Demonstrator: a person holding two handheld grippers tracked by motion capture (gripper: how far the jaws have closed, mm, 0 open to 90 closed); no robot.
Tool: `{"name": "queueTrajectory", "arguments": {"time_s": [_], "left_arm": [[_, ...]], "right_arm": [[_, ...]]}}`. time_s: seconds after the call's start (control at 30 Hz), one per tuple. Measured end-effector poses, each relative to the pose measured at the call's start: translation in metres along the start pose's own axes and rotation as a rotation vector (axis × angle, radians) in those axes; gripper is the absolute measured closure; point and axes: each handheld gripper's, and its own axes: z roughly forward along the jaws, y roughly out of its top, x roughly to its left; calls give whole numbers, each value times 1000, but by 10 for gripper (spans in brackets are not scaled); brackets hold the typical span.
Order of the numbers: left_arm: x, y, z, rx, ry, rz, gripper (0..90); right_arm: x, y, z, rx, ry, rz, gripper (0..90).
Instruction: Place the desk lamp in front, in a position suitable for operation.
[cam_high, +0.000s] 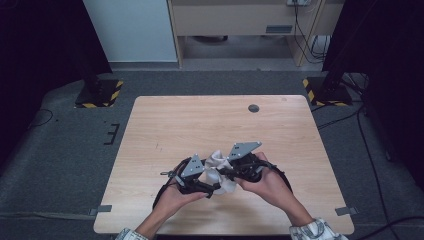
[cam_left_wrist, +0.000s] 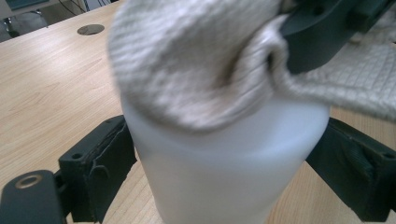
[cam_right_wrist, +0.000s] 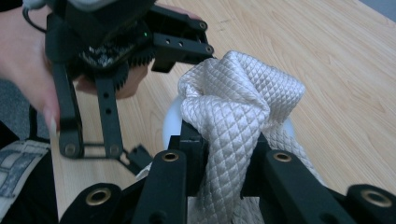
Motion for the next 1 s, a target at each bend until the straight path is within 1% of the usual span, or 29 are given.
{"name": "queueTrajectory", "arguments": {"time_s": [0.03, 0.1, 0.13, 0.17, 0.2, 0.23, 0.27, 0.37, 0.4, 0.43, 0.5, 0.6, 0.67, 0.7, 0.73, 0.77, 0.87, 0.93, 0.97, 1.0], "left_arm": [[0, 0, 0, 2, 1, 0, 86], [0, 0, 0, 3, 2, 0, 87], [0, 0, 0, 3, 2, -1, 87], [-1, 0, 0, -1, -12, -4, 87], [-1, 0, 0, -1, -12, -4, 87], [-1, 0, 0, 2, -7, -3, 87], [0, 0, 0, 2, -6, -4, 87], [0, 0, 0, 2, 2, -2, 87], [-1, 0, 0, -4, -15, -6, 87], [-1, 0, 0, -1, -4, -3, 87], [-1, 0, -1, 1, 3, 0, 87], [-1, 0, -1, 1, 5, 1, 87], [0, 0, -1, 2, 3, 0, 87], [0, 0, -1, 4, 12, 3, 87], [0, 0, -1, 4, 12, 3, 87], [-1, 0, -1, 4, 17, 9, 87], [-1, 0, -1, 0, 7, 5, 87], [-2, 0, 0, -1, 6, 5, 88], [-1, 0, -1, 4, 16, 5, 87], [-1, 0, 0, 2, 8, 3, 88]], "right_arm": [[-3, -2, -5, 5, -12, 6, 768], [-9, -3, -7, 11, -25, 10, 769], [-14, -4, -7, 11, -32, 20, 768], [-16, -3, -7, 13, -42, 28, 769], [-16, -3, -7, 13, -42, 28, 769], [-24, -1, -5, 18, -54, 41, 768], [-26, 0, -3, 20, -60, 43, 768], [-30, 6, 5, 26, -55, 47, 768], [-30, 9, 8, 25, -56, 41, 768], [-29, 12, 11, 28, -49, 36, 768], [-24, 17, 17, 29, -36, 21, 768], [-13, 22, 23, 33, -6, -9, 768], [-5, 23, 24, 35, 6, -24, 768], [-2, 23, 23, 33, 17, -29, 768], [-2, 23, 23, 33, 17, -29, 768], [5, 21, 21, 32, 36, -41, 768], [11, 16, 15, 32, 56, -55, 768], [13, 12, 10, 30, 58, -61, 768], [13, 10, 7, 33, 58, -62, 768], [13, 8, 4, 34, 55, -58, 768]]}}
